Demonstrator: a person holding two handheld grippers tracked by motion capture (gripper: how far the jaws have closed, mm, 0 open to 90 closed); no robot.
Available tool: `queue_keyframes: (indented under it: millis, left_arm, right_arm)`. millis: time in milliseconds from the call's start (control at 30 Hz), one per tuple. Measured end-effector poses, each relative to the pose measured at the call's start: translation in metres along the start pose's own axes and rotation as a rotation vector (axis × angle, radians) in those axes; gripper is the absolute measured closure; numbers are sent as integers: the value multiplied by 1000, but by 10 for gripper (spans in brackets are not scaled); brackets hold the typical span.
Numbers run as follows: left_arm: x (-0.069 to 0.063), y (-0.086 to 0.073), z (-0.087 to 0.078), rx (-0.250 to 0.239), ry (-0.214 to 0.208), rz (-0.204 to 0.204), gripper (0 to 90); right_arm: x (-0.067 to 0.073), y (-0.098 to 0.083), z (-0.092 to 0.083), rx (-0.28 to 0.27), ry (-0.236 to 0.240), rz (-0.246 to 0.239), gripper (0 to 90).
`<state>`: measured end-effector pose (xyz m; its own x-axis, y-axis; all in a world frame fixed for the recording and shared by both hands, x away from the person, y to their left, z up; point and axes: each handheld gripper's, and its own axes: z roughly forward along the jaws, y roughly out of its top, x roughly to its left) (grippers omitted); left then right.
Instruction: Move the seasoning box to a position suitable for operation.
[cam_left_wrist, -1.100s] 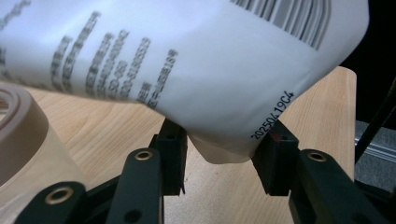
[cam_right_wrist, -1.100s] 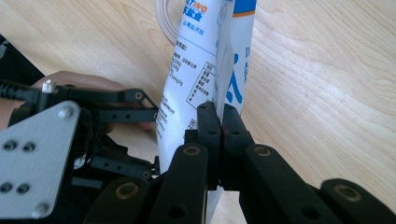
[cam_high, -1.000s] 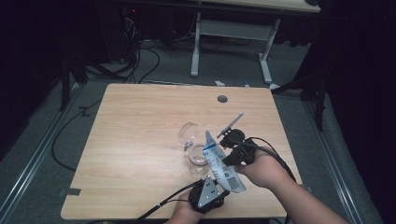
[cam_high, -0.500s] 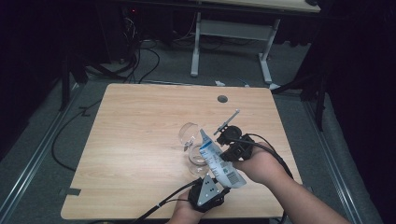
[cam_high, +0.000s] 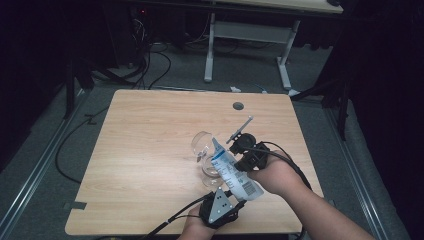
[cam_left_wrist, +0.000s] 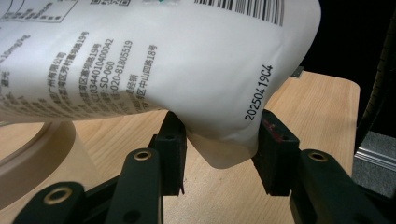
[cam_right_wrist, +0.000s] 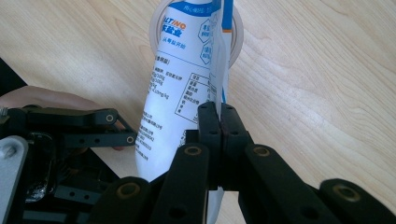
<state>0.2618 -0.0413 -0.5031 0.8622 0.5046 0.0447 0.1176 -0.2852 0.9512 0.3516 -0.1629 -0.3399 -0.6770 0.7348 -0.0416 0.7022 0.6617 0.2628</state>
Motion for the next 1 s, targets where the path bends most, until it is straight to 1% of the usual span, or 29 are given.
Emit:
queue_keyframes:
  millis: [33,133,200,233,267,333,367,433,467,500,533,567,633,667,733,833,867,967,1000]
  left_arm:
    - [0,0,0,1,-1,0,589]
    - [3,0,2,9,-2,-6,593]
    - [3,1,4,16,-6,-7,595]
    - [3,2,5,19,-7,-6,595]
    - [2,3,6,21,-11,-5,595]
    - [1,4,7,22,-16,0,593]
    - [1,5,7,22,-15,-1,591]
    - [1,6,8,19,-13,-4,590]
    - [1,7,8,19,-13,-5,590]
    - [1,8,8,18,-12,-4,590]
    - [1,9,8,16,-11,-5,590]
    - [1,9,7,14,-12,-6,589]
    - [2,10,7,13,-10,-4,589]
    - [2,11,8,12,-11,-6,589]
    - [2,12,8,10,-12,-14,588]
    - [1,13,8,5,-15,-15,585]
    - [1,13,8,5,-15,-16,585]
    - [1,14,8,9,-13,-11,584]
    - [2,15,8,7,-14,-13,584]
  right_arm:
    - [-1,1,1,-2,2,-9,900]
    - [0,2,2,3,5,4,900]
    - [0,3,2,2,9,6,900]
    - [0,4,2,5,10,0,900]
    - [3,4,1,20,13,44,899]
    - [4,5,1,17,28,47,900]
    - [4,5,1,17,29,40,899]
    - [2,7,1,3,27,-3,900]
    - [3,7,0,4,26,4,900]
    - [2,7,0,1,24,-2,900]
    - [2,7,-1,1,25,3,900]
    - [1,7,-2,-2,25,-9,900]
    - [2,7,-3,-5,26,11,900]
    - [0,7,-4,-11,27,-10,900]
    - [0,8,-4,-14,24,-4,900]
    - [0,9,-4,-18,28,-3,899]
    - [-1,9,-4,-20,28,-10,899]
    - [0,10,-4,-20,26,-5,900]
    - [0,10,-4,-22,24,-14,900]
